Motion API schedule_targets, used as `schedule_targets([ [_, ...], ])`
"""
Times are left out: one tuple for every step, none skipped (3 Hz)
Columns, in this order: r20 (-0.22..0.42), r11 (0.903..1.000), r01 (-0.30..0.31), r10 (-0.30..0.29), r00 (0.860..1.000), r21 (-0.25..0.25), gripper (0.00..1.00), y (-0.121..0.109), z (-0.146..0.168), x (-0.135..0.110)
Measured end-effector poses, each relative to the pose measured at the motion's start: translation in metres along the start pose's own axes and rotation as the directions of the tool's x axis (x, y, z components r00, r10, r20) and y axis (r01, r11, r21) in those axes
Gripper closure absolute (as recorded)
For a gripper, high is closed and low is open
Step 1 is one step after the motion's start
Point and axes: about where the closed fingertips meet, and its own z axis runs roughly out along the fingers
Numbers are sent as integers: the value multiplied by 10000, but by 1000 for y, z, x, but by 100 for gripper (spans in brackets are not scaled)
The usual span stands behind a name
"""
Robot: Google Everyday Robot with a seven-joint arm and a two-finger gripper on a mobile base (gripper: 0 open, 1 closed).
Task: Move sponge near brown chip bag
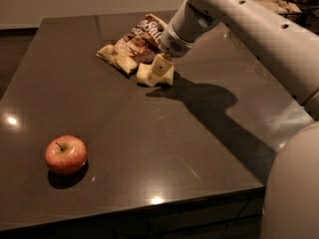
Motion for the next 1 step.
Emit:
schedule_targets([
  [15, 10000, -17, 17, 10000, 20, 0, 0, 0, 1],
])
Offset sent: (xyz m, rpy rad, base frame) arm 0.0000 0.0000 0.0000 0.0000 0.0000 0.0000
